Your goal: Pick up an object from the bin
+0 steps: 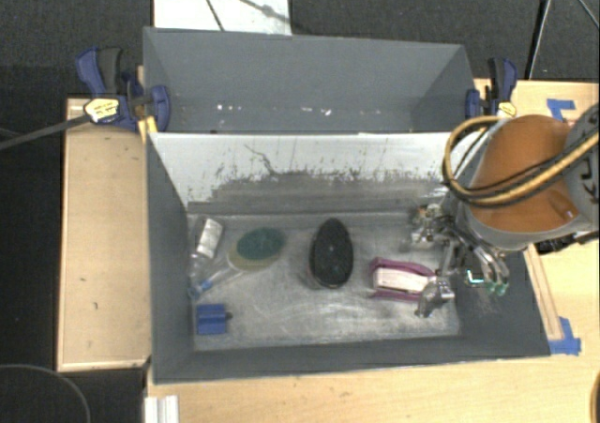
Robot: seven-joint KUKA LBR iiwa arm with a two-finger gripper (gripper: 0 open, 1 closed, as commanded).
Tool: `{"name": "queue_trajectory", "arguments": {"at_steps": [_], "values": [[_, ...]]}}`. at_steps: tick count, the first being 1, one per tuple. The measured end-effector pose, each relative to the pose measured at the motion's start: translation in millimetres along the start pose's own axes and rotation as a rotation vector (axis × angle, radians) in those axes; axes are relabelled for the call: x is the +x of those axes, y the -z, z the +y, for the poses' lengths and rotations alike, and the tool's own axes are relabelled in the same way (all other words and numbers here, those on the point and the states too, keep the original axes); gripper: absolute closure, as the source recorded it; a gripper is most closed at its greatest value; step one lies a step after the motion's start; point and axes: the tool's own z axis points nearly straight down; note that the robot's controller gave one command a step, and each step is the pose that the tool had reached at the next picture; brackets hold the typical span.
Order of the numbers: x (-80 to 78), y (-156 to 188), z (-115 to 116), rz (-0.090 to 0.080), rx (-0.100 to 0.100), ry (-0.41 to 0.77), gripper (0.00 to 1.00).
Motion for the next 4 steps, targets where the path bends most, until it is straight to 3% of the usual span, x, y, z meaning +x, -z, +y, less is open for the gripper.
{"name": "queue_trajectory", "arguments": {"at_steps": [1, 2, 3, 4], "values": [[-17.6, -51, 1, -0.003, 0.000, -0.004, 0.00], [-10.5, -31, -28, -0.011, 0.003, 0.124, 0.00], [-10.5, -32, -27, -0.010, 0.002, 0.127, 1.00], [-10.3, -32, -27, -0.010, 0.002, 0.128, 0.00]]}}
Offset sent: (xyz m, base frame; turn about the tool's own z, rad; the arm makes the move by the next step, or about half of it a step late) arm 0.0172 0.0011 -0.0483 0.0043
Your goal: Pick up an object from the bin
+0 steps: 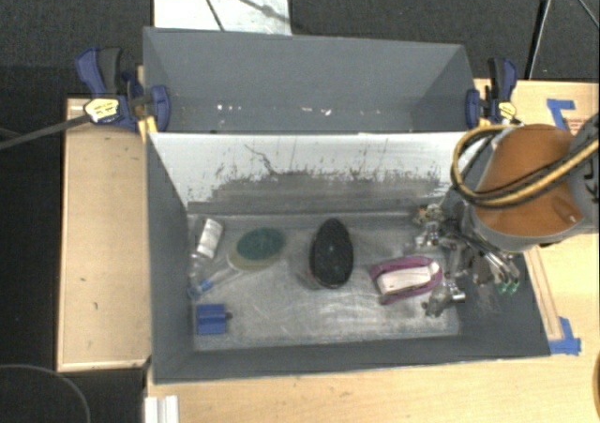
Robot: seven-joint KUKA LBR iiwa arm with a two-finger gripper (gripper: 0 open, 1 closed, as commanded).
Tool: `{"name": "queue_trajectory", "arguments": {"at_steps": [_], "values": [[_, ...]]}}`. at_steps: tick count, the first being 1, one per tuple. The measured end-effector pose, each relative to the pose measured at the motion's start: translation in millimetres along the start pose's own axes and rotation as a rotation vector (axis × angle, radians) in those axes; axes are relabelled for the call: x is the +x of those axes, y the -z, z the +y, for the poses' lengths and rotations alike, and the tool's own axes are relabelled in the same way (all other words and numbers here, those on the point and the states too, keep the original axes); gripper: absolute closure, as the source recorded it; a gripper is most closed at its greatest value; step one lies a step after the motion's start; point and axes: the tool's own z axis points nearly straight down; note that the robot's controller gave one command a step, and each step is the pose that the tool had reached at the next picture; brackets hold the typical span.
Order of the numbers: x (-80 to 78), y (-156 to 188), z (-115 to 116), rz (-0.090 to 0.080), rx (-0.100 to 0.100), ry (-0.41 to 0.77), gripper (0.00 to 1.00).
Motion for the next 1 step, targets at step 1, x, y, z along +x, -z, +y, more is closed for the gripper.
{"name": "queue_trajectory", "arguments": {"at_steps": [1], "values": [[-9.6, -21.6, 5.5, 0.005, -0.002, -0.175, 0.00]]}}
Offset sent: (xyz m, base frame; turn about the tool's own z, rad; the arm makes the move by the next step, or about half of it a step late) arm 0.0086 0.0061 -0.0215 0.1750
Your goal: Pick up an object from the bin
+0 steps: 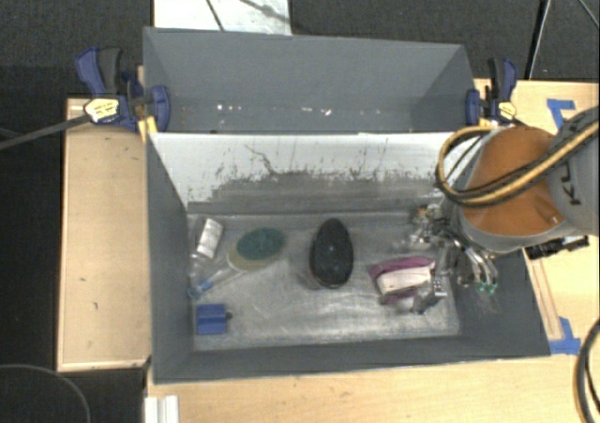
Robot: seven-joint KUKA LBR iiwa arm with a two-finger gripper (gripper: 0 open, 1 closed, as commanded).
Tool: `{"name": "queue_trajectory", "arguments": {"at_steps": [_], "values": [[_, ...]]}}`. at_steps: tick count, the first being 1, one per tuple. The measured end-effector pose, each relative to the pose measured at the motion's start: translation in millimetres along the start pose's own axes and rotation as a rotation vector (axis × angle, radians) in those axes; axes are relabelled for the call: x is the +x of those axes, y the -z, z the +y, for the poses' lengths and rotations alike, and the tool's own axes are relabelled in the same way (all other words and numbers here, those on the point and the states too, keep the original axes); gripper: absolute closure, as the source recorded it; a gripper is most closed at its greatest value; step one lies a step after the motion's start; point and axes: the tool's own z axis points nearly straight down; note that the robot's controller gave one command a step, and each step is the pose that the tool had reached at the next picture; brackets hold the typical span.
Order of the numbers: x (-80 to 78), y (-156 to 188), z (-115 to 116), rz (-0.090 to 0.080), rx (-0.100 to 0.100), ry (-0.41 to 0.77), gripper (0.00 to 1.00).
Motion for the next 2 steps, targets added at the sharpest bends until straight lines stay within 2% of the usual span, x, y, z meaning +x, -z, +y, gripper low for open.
{"name": "queue_trajectory", "arguments": {"at_steps": [1, 2], "values": [[-0.5, 1, 0, -0.002, 0.001, 0.003, 1.00], [0.2, 115, 7, -0.010, 0.002, 0.001, 1.00]]}}
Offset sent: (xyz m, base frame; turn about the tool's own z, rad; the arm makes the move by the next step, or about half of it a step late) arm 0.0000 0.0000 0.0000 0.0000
